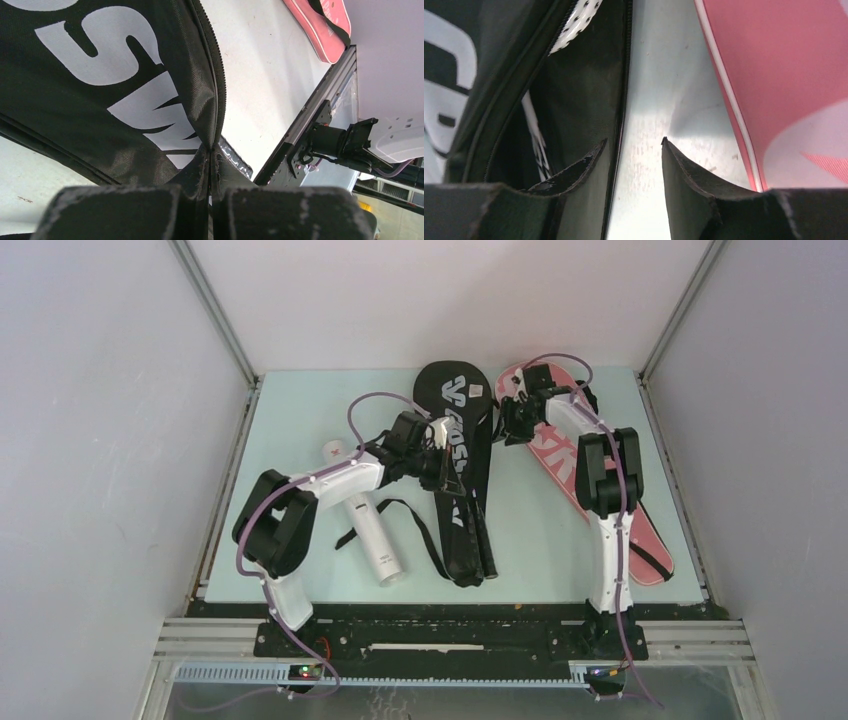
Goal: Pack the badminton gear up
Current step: Pick up the racket bag from the center of the board.
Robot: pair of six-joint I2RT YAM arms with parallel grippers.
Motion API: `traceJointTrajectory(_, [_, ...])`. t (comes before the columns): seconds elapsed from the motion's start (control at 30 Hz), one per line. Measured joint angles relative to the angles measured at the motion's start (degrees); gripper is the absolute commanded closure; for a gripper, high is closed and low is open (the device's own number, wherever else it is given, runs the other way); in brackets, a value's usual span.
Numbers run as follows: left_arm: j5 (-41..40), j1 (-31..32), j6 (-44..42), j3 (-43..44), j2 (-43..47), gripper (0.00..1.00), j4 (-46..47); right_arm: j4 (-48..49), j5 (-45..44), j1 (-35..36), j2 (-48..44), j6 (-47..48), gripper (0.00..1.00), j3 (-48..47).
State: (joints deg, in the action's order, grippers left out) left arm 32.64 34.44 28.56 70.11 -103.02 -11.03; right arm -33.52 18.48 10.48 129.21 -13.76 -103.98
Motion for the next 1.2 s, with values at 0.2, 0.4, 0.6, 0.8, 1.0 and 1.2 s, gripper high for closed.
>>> traceJointTrajectory(0.2, [0.1,0.0,0.0,-0.7,-0.1,1.00,0.8,-1.9,0.4,0.9,5.9,-0.2,0.50,-6.8])
traceJointTrajectory(0.4, [-0.3,0.0,-0.1,-2.0,-0.2,1.00,1.1,-2.3,-0.2,3.2,8.1,-0.3,0.52,-10.1])
traceJointTrajectory(0.6, [-0.6,0.0,-0.5,-2.3,-0.2,1.00,1.3,-3.1,-2.0,4.5,9.7,-0.5,0.76,-12.6])
traceJointTrajectory(0.8, [-0.9,0.0,-0.6,-2.8,-0.2,1.00,1.4,-3.3,-1.8,3.6,9.9,-0.6,1.00,-12.2])
traceJointTrajectory(1.0, [-0.9,0.1,-1.5,-2.8,-0.2,0.82,1.3,-2.1,-1.7,2.7,7.0,1.5,1.00,-8.4])
traceJointTrajectory(1.2, [0.6,0.1,-2.2,-2.8,-0.3,0.62,1.6,-6.8,-1.4,2.6,2.1,6.2,1.00,-8.3])
